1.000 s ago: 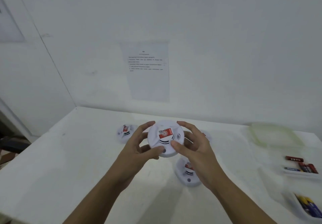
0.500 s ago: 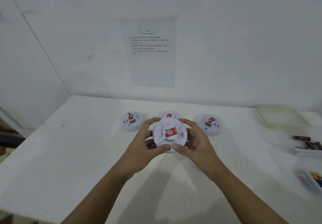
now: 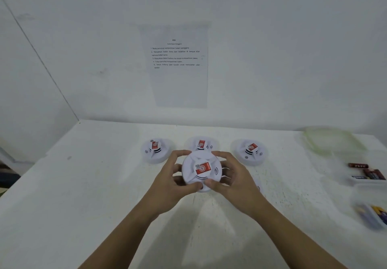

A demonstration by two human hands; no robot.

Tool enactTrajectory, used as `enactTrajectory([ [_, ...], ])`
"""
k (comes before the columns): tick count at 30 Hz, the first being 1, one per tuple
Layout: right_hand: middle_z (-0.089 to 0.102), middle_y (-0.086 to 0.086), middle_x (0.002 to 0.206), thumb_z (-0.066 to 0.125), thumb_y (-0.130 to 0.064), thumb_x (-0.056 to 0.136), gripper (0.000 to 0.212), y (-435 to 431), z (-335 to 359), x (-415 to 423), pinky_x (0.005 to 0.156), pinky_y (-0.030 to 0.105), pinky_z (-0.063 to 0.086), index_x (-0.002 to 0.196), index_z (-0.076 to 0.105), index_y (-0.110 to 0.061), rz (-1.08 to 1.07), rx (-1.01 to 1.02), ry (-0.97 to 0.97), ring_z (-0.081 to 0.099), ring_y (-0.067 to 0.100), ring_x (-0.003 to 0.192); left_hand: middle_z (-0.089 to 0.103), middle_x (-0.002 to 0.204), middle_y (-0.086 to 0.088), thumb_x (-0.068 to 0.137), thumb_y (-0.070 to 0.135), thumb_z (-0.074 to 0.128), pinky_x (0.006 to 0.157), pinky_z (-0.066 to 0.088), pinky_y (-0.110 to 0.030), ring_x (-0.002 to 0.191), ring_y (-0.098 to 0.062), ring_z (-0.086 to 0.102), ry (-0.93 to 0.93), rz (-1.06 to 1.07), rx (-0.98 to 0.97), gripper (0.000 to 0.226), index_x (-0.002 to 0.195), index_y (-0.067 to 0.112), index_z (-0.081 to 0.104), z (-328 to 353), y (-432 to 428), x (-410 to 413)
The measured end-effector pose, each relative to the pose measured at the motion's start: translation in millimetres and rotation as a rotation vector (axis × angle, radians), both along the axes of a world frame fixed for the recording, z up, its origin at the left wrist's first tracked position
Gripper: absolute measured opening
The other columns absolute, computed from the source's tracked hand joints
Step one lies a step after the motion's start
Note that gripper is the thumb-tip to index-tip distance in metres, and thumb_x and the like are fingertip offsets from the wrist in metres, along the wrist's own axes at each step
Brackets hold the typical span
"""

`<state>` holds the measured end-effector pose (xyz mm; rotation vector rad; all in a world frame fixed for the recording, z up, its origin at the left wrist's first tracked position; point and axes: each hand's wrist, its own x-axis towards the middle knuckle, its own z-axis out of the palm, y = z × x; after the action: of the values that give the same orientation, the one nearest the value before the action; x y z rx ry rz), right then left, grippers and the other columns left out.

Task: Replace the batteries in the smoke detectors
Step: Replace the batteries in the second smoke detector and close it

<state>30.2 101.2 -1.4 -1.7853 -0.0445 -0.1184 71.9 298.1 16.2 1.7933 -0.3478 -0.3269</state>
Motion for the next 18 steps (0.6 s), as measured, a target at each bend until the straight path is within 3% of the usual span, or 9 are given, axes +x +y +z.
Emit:
enactTrajectory([
  [5, 0.069, -0.02, 0.113, 0.083, -0.027, 0.08, 0.061, 5.6, -6.9, 2.7, 0.084, 0.029, 0.061, 0.131, 0.051, -0.04, -0.016, -0.082, 0.017, 0.068, 0.004, 0.104, 0.069, 0.113, -0.002, 0.078, 0.01, 0.085, 0.074, 0.062, -0.027, 0.096, -0.016, 0.074, 0.025, -0.006, 0.015, 0.068, 0.128, 0.036, 0.047, -4.7, 4.3, 0.5],
  [12, 0.07, -0.023, 0.111, 0.085, -0.019, 0.077, 0.059, 6.7, -2.9, 6.5, 0.077, 0.024, 0.06, 0.125, 0.055, -0.037, -0.037, 0.012, -0.017, 0.069, 0.007, 0.104, 0.069, 0.121, -0.004, 0.077, 0.012, 0.086, 0.084, 0.063, -0.038, 0.103, -0.025, 0.073, 0.043, -0.028, -0.001, 0.071, 0.13, 0.036, 0.046, 0.5, 9.1, 8.9],
  [18, 0.068, -0.015, 0.119, 0.085, -0.021, 0.077, 0.061, 8.0, -5.9, 7.9, 0.08, 0.024, 0.06, 0.129, 0.055, -0.033, -0.051, 0.004, -0.024, 0.068, 0.006, 0.105, 0.07, 0.12, -0.005, 0.076, 0.011, 0.087, 0.085, 0.063, -0.045, 0.102, -0.026, 0.073, 0.035, -0.03, -0.013, 0.071, 0.131, 0.034, 0.047, -1.3, 11.2, 10.2],
])
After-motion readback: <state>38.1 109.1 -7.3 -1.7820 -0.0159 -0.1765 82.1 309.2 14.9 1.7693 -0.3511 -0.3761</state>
